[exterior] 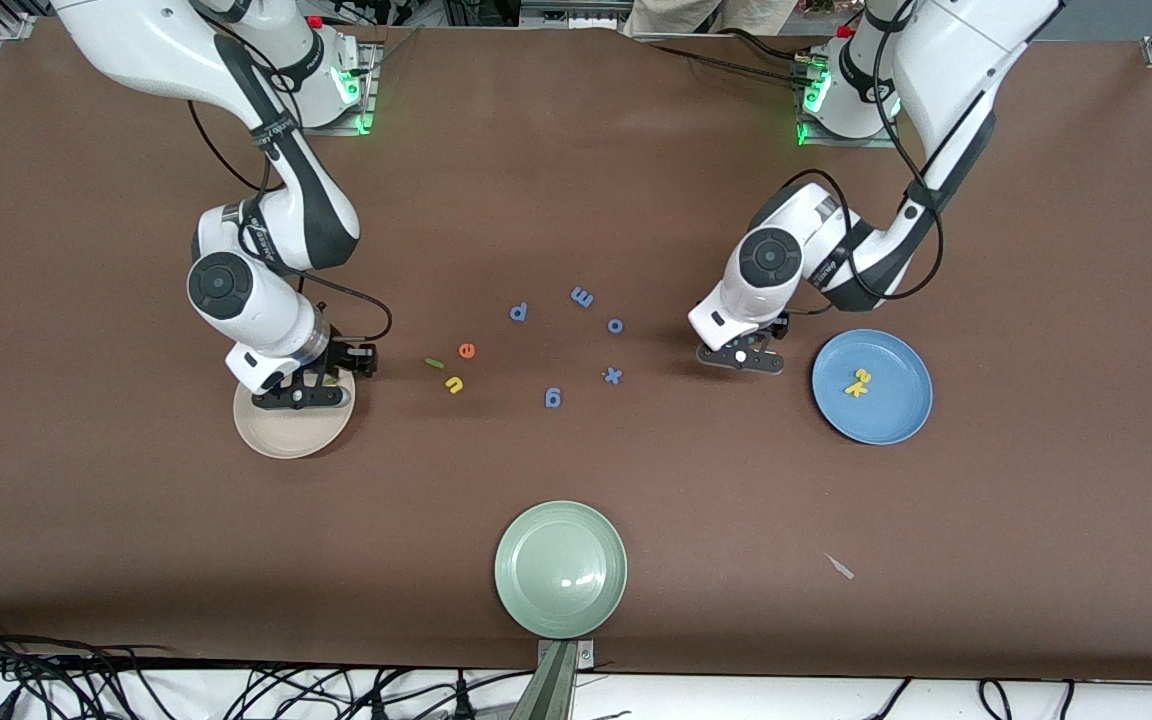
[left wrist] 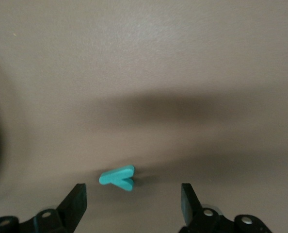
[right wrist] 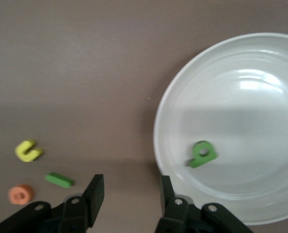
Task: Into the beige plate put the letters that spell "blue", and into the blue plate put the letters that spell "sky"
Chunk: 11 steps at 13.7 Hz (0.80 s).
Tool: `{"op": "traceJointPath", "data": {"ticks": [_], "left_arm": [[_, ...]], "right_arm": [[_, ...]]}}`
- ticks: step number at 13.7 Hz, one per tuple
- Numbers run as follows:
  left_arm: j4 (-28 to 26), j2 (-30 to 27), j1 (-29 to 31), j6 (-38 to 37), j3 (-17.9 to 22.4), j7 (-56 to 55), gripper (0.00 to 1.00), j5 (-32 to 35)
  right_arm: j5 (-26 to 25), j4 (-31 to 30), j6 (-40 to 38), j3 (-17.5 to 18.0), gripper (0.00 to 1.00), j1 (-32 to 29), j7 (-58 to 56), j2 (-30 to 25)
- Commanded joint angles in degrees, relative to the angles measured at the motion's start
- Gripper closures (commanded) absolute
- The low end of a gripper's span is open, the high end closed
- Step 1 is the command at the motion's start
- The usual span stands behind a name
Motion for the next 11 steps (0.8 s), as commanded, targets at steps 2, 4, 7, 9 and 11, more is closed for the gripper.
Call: {"op": "traceJointPath", "data": {"ticks": [2,4,7,9,11], "left_arm": [[-0.36,0.54,1.06,1.23,-0.28,-1.52,0.24,1.64],[-0.71,1.33,1.15,2.72,-0.02,-1.43,0.24,1.64],[-1.59,1.24,2.29,3.52,0.16,-1.34,0.24,1.81],[-1.76,1.16,3.17,3.52,0.07,-1.34,0.25,3.73],[-2.29,1.24,3.87,3.52,0.07,-1.34,0.26,4.27]], "right_arm": [[0.86,1.89,0.31,3.21,0.45,1.73,11.03,2.76],[0.25,1.28,4.51,3.83,0.45,4.28,16.84,4.52],[-4.04,0.84,5.06,3.83,0.45,5.96,20.36,6.01],[-7.31,-0.38,7.07,3.83,0.45,5.96,22.48,6.54],[-7.67,-1.79,9.27,3.83,0.44,5.96,22.40,6.63]]}}
